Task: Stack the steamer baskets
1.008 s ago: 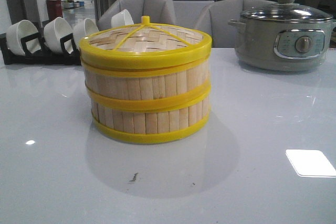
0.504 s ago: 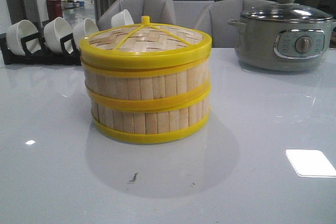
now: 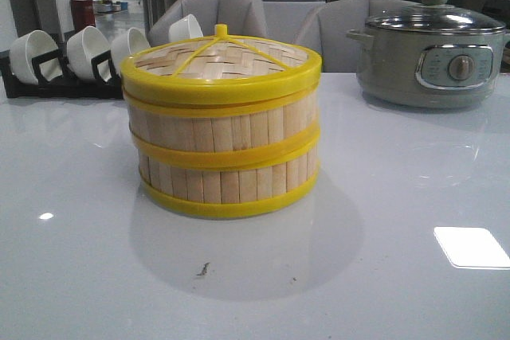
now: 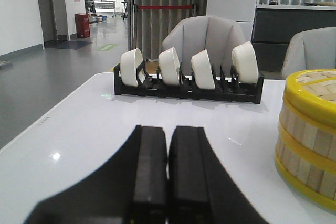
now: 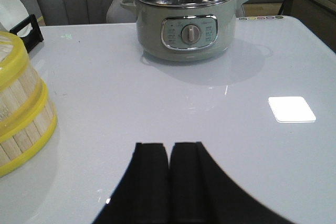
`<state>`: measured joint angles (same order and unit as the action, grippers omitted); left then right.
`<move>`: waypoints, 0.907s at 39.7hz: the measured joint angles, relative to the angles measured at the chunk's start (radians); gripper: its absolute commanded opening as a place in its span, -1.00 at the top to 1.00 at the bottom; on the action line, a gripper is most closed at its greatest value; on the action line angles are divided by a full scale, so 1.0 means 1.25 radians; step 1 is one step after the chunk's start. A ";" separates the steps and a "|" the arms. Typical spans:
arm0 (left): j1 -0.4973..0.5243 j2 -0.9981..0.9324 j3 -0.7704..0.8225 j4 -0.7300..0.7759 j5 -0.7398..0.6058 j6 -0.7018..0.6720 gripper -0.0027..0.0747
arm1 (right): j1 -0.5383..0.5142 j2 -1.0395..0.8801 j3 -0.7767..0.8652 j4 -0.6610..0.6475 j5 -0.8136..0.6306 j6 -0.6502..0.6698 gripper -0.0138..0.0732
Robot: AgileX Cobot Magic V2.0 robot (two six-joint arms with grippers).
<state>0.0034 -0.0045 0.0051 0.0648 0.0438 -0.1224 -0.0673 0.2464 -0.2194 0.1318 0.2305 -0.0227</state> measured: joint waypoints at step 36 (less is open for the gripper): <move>0.000 0.000 0.000 0.000 -0.002 0.000 0.72 | 0.000 -0.205 0.200 -0.040 -0.163 0.000 0.57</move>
<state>0.0034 -0.0045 0.0051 0.0648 0.0416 -0.1224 -0.0673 -0.0101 0.0301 0.0823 0.0273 -0.0227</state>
